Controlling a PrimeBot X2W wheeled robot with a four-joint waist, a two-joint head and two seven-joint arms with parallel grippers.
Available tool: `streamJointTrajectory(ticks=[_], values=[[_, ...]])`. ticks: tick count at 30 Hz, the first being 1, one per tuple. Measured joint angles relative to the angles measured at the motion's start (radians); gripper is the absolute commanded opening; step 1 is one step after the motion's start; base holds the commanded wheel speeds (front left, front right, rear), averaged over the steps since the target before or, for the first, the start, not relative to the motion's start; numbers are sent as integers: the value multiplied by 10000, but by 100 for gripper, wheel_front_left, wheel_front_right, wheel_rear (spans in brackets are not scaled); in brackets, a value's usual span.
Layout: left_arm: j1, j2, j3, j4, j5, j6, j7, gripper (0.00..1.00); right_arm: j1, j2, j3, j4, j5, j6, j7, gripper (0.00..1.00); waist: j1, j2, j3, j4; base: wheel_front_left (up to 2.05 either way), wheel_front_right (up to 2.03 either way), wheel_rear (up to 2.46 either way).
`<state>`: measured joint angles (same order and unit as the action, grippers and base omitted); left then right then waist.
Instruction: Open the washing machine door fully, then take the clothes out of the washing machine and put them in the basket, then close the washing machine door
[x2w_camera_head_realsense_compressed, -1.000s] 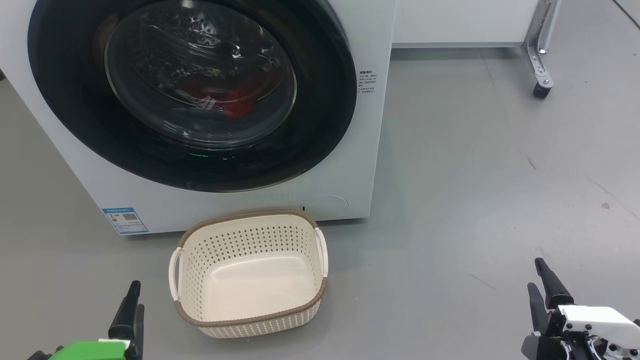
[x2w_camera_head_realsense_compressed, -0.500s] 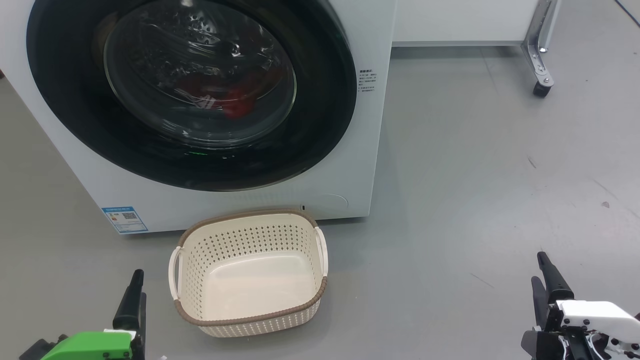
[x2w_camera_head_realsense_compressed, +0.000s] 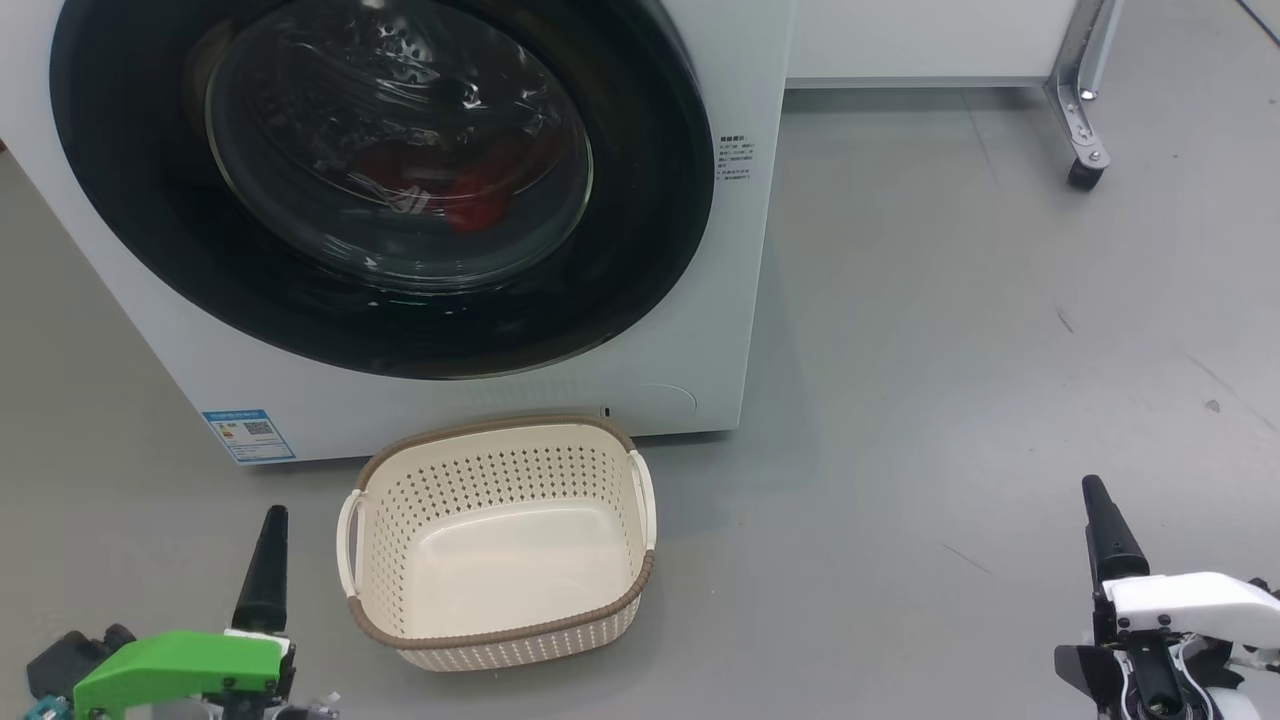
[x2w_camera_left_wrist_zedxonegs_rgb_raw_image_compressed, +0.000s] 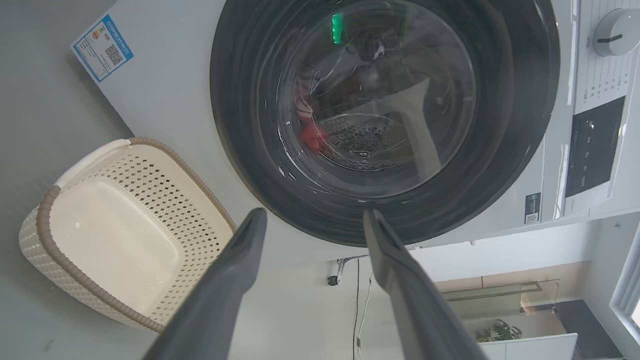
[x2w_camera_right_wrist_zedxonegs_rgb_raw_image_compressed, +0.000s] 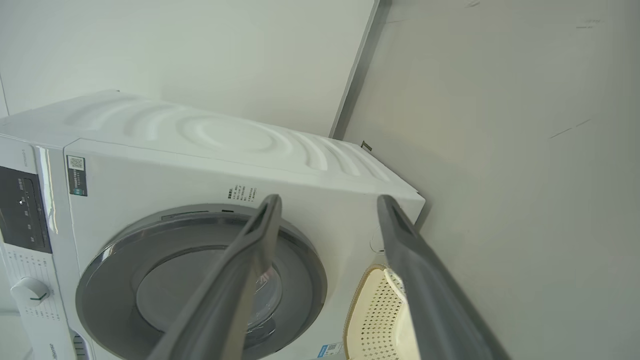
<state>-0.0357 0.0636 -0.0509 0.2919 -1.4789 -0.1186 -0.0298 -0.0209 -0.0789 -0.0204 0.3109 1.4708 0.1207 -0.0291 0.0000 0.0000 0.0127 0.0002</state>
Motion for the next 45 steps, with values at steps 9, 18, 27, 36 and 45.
streamJointTrajectory(ticks=[9,18,27,36,45], values=[[-223,351,-349,2,1810,61,-343,100,-224,-500,391,21,-1818,-15,-339,100,0,0,42,10,0,0,0],[-507,506,-637,-209,3641,359,-612,100,-467,-754,857,-46,-3737,-282,-598,100,0,0,64,31,0,0,0],[-534,548,-1126,-393,5478,642,-874,100,-595,-765,1313,-136,-5381,-533,-848,100,0,0,83,47,0,0,0],[-570,604,-1569,-355,6989,892,-1174,100,-640,-802,1856,-90,-6880,-637,-1177,100,0,0,111,58,0,0,0],[-667,594,-1845,-134,8096,1053,-1404,100,-749,-798,2178,40,-8142,-807,-1440,100,0,0,137,70,0,0,0]])
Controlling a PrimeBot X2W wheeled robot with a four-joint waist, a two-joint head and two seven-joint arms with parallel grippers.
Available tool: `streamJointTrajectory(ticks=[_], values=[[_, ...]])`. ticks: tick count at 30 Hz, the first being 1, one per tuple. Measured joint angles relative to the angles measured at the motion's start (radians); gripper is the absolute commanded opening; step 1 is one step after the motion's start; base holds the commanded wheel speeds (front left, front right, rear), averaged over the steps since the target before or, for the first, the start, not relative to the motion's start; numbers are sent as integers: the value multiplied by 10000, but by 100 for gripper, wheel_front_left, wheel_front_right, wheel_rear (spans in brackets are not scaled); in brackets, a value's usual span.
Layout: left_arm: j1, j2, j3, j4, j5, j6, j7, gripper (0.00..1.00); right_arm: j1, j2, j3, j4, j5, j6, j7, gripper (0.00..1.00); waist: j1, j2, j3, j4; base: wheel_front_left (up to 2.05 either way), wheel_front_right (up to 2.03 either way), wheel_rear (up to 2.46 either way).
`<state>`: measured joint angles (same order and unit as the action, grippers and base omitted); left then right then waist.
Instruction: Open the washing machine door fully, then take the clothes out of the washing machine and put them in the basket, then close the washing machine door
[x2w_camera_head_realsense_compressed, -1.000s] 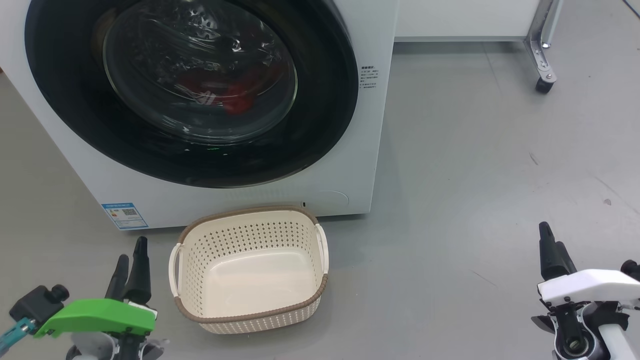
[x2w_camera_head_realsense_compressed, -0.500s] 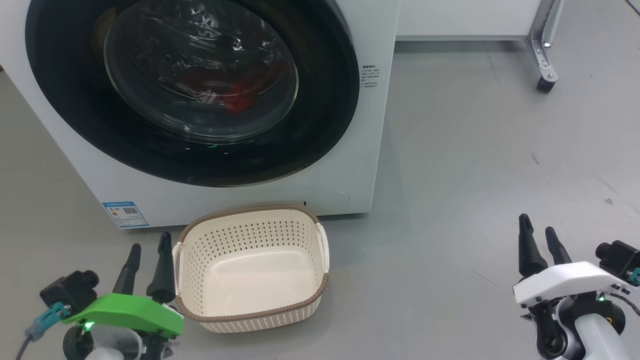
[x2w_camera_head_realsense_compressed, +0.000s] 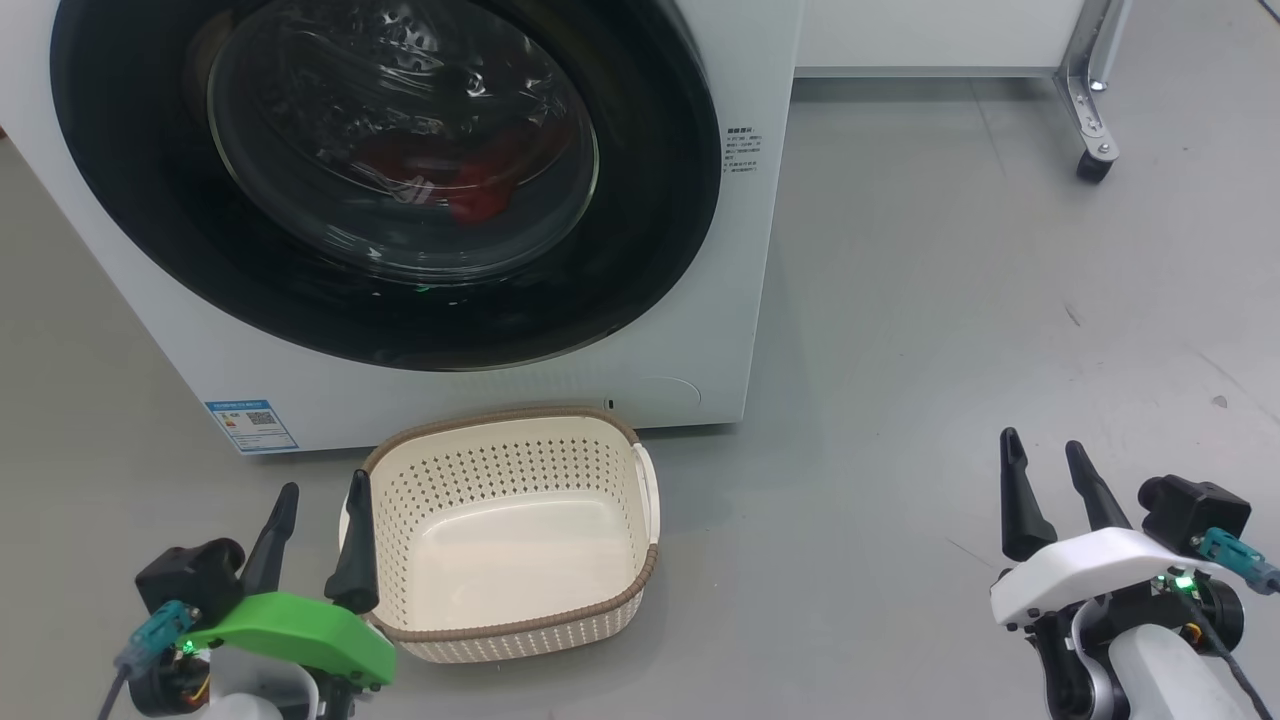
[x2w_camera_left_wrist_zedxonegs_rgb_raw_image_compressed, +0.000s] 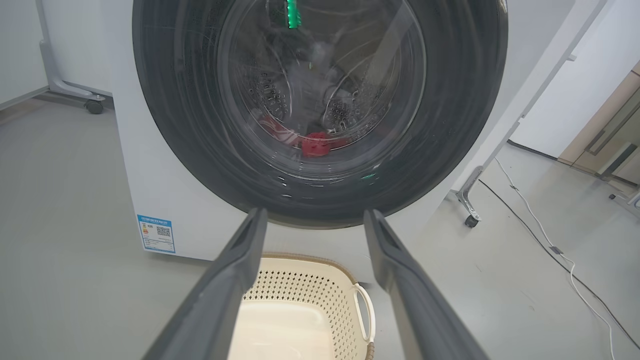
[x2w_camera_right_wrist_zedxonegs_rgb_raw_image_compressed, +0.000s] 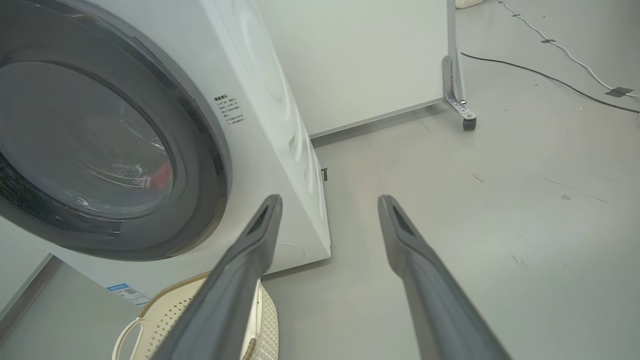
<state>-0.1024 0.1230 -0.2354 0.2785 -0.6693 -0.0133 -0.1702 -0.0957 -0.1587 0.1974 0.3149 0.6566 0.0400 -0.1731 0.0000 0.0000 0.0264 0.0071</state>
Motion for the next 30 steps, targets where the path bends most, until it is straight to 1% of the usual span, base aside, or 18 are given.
streamJointTrajectory(ticks=[3,7,11,23,25,30], values=[[-5,-19,-107,58,383,88,-121,100,-1,-2,92,46,-466,-2,-96,100,0,0,3,3,0,0,0],[-11,-29,-253,150,886,100,-238,100,-36,-4,253,77,-1045,-2,-194,100,0,0,6,11,0,0,0],[-58,-25,-311,276,1438,270,-395,100,-148,-2,368,98,-1607,-50,-357,100,0,0,20,30,0,0,0],[-320,-31,-571,566,2932,523,-784,100,-318,4,593,171,-3147,-77,-706,100,0,0,41,73,0,0,0],[-405,-58,-556,660,3001,571,-790,100,-389,17,598,188,-3336,-75,-713,100,0,0,46,77,0,0,0],[-418,-146,-477,865,2991,619,-790,100,-402,132,408,201,-3348,-92,-717,100,0,0,70,68,0,0,0]])
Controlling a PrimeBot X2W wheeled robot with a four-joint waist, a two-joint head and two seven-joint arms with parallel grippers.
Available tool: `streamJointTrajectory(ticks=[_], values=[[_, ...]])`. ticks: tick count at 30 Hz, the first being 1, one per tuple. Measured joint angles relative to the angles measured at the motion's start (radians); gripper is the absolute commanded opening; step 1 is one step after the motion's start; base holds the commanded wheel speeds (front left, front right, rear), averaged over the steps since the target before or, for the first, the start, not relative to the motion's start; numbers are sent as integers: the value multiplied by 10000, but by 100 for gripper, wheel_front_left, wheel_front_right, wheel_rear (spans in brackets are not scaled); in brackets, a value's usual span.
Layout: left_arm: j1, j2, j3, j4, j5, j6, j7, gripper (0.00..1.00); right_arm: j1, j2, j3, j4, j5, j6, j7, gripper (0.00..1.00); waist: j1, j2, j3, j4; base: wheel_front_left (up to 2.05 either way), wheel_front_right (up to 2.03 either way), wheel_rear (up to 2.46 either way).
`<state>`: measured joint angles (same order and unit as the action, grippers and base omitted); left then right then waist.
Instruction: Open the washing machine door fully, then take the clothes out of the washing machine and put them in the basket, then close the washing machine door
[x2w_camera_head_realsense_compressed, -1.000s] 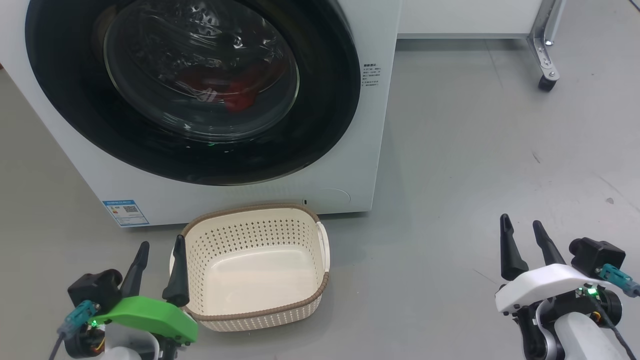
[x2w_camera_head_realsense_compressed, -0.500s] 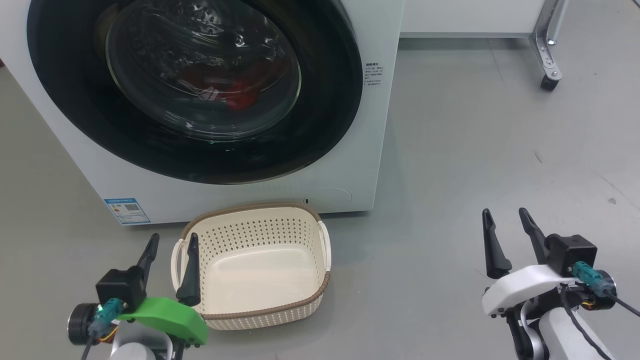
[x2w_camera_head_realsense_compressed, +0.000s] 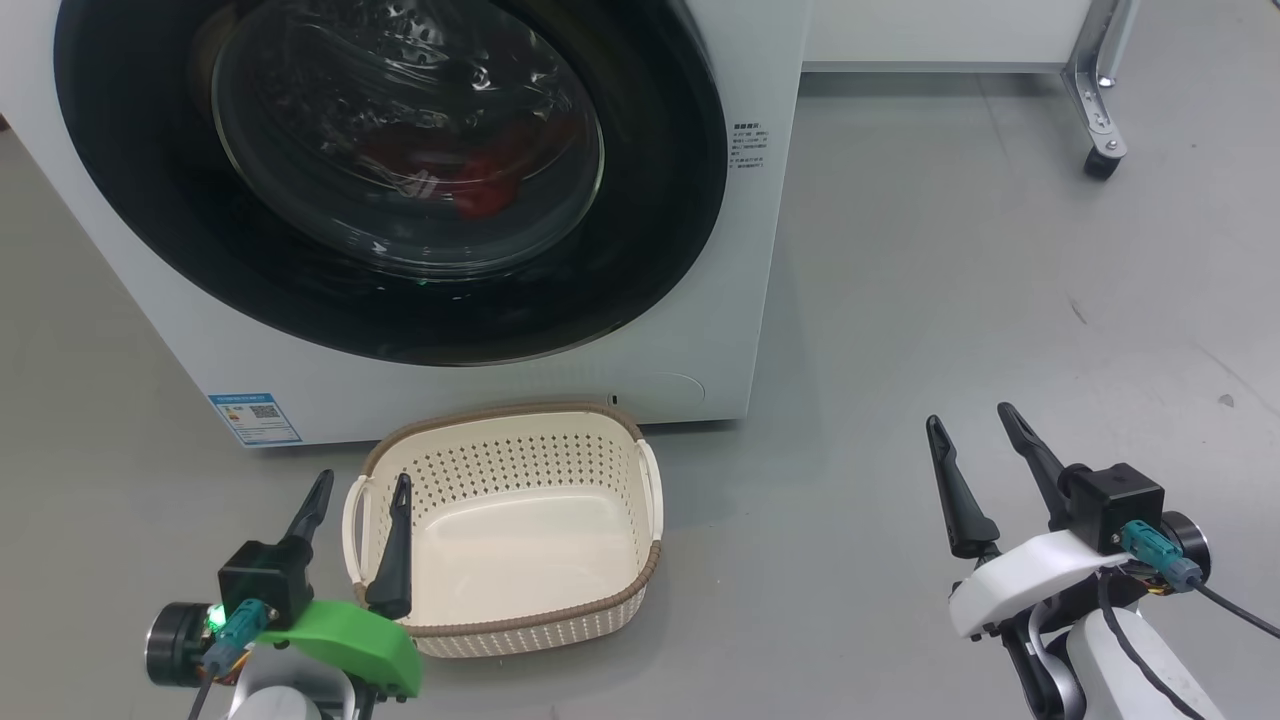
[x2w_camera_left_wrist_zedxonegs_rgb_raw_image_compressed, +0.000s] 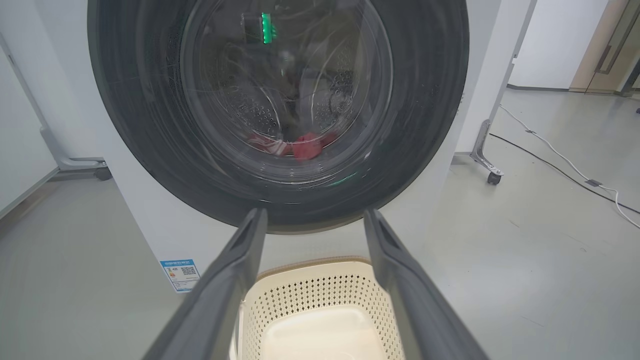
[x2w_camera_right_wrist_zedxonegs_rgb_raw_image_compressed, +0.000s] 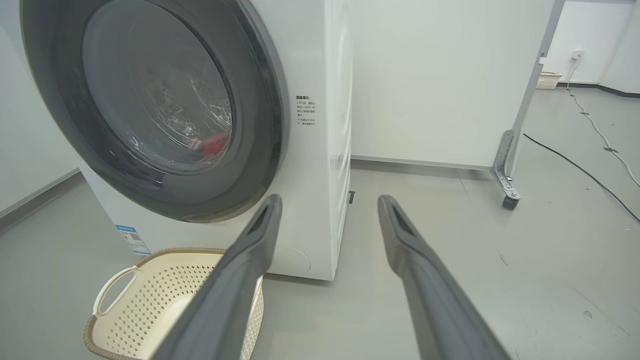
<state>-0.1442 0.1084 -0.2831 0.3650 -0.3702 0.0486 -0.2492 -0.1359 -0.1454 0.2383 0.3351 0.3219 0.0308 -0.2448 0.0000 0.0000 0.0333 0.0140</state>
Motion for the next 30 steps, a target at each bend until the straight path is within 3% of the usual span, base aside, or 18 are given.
streamJointTrajectory(ticks=[30], values=[[-203,-203,253,382,-119,96,0,100,16,278,-644,63,-84,-8,-2,100,0,0,193,47,0,0,0]])
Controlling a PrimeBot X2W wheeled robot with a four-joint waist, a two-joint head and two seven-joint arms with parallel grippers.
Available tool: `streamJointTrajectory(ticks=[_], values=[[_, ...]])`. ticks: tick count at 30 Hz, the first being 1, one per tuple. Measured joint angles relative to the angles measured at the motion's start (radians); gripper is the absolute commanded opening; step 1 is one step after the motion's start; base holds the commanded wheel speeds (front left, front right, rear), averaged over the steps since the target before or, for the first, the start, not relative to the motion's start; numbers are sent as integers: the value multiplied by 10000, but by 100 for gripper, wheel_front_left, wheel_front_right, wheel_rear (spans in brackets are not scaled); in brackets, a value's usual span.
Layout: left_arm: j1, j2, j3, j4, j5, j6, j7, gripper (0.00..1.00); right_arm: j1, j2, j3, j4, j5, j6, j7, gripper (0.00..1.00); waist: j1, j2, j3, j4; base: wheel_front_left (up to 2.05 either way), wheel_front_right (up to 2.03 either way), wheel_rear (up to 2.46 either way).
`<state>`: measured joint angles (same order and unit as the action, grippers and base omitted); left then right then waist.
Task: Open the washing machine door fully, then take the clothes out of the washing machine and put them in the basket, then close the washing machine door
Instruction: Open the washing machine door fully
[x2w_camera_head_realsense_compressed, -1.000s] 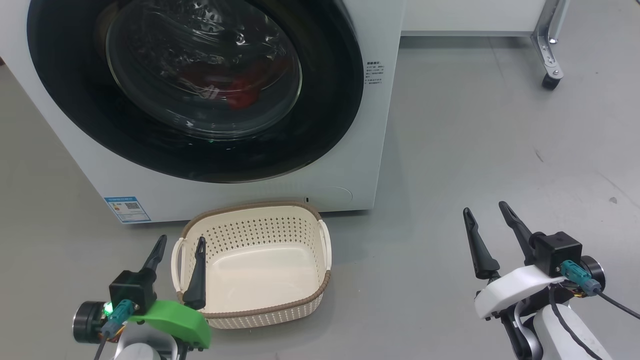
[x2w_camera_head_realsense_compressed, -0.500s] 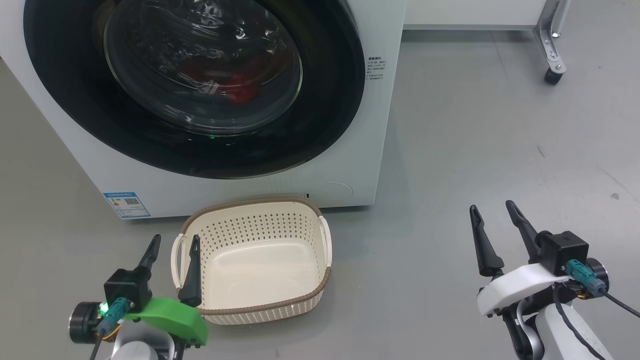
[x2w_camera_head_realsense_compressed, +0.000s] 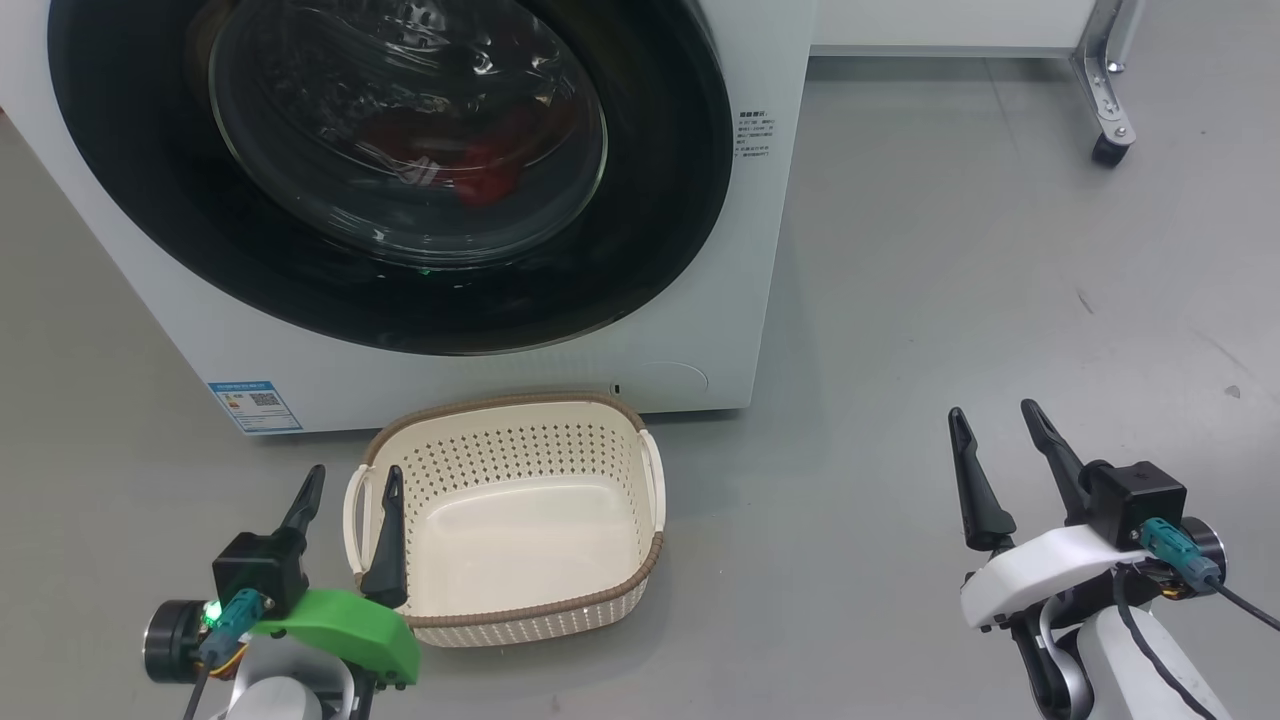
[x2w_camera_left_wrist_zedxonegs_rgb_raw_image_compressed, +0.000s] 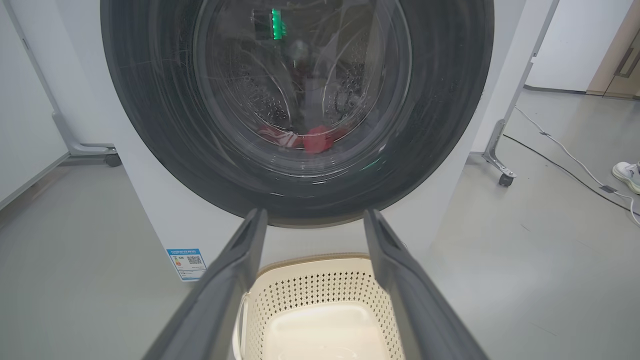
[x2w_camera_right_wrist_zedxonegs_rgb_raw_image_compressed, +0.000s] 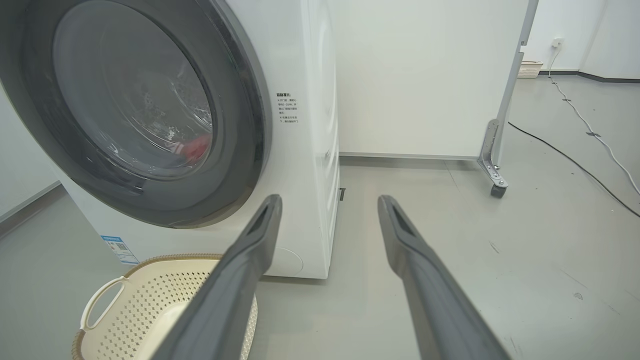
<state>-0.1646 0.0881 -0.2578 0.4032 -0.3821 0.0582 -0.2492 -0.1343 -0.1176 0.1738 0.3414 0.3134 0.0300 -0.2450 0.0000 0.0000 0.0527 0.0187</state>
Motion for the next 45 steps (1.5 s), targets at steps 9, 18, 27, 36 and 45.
streamJointTrajectory(ticks=[9,18,27,36,45], values=[[-6,-12,31,65,54,69,0,100,1,130,-81,40,-67,119,0,0,0,0,21,40,0,0,0],[-24,-31,40,88,58,69,0,100,-3,217,-217,-63,-79,257,0,0,0,0,73,92,0,0,0],[-227,-86,12,82,109,67,0,100,-26,602,-974,-211,1425,575,-71,0,0,0,220,200,0,0,0],[-483,-105,15,-13,242,56,0,100,-742,757,-1513,104,4364,838,6,0,0,0,623,403,0,0,0],[-847,-144,29,-293,316,-21,0,100,-1942,756,-2077,234,7171,917,863,0,0,0,1105,576,0,0,0]])
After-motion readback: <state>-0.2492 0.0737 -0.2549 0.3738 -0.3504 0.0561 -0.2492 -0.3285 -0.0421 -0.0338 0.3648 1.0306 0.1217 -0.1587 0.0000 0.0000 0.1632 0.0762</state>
